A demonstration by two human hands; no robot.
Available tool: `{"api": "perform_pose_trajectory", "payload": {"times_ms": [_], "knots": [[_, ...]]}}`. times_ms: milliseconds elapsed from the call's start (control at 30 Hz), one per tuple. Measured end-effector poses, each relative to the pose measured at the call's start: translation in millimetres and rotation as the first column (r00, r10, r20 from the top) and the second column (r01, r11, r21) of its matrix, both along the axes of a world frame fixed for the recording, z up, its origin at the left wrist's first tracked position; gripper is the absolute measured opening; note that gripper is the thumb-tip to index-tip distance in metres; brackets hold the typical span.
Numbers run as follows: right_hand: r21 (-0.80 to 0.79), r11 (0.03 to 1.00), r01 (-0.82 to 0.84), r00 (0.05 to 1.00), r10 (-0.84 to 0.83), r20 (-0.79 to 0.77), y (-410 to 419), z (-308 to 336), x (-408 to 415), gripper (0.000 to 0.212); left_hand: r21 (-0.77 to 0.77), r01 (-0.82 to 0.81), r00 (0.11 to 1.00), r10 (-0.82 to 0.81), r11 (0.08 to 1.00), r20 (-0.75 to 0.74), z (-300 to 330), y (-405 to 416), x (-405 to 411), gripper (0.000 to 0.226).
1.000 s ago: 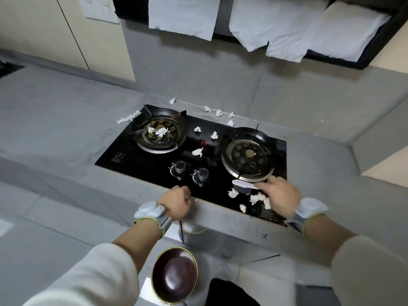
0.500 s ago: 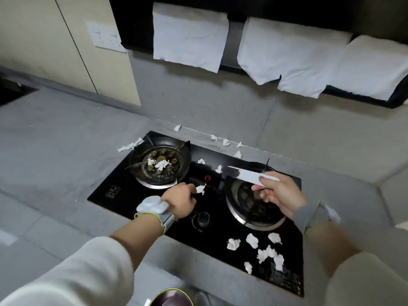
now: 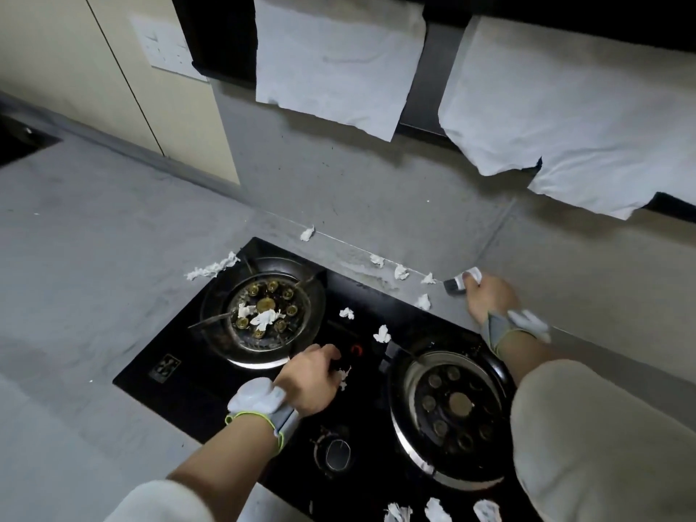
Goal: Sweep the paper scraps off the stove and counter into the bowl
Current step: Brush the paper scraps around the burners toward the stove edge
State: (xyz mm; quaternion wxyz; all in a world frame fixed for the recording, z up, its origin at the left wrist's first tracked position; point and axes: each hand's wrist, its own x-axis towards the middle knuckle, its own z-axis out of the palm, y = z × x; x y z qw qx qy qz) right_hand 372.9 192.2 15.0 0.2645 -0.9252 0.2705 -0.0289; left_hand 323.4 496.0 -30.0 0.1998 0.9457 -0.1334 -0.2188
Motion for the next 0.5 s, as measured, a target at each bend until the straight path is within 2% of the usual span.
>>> {"api": "perform_pose_trajectory", "payload": {"times_ms": [133,200,267,367,433,500], "knots": [[-0.064,0.991,-0.114,0.984,0.103,-0.146,2,-9,16,0.041,0.000,-0.022,0.999,0.022,1.000,-0.037,-14,-5,13,0.043],[-0.061,0.989,-0.135,0.986,0.128,-0.111,6,-10,15,0.039,0.000,-0.016,0.999,0.016,1.000,-0.040,-19,-12,20,0.044],[0.042,0.990,-0.135,0.990,0.137,-0.038,11,-6,8,0.035,-0.003,0.003,0.999,-0.003,1.000,-0.044,-24,-20,26,0.047],[0.314,0.934,-0.171,0.985,0.167,0.040,15,0,-10,0.033,0.026,0.040,0.998,-0.039,0.999,-0.054,-33,-29,34,0.054],[0.362,0.912,-0.192,0.981,0.175,0.081,13,7,-18,0.035,0.069,0.067,0.996,-0.062,0.995,-0.067,-38,-32,36,0.058],[0.341,0.931,-0.127,0.990,0.097,0.106,6,11,-15,0.038,0.141,0.123,0.991,-0.114,0.982,-0.074,-41,-33,36,0.059]]}}
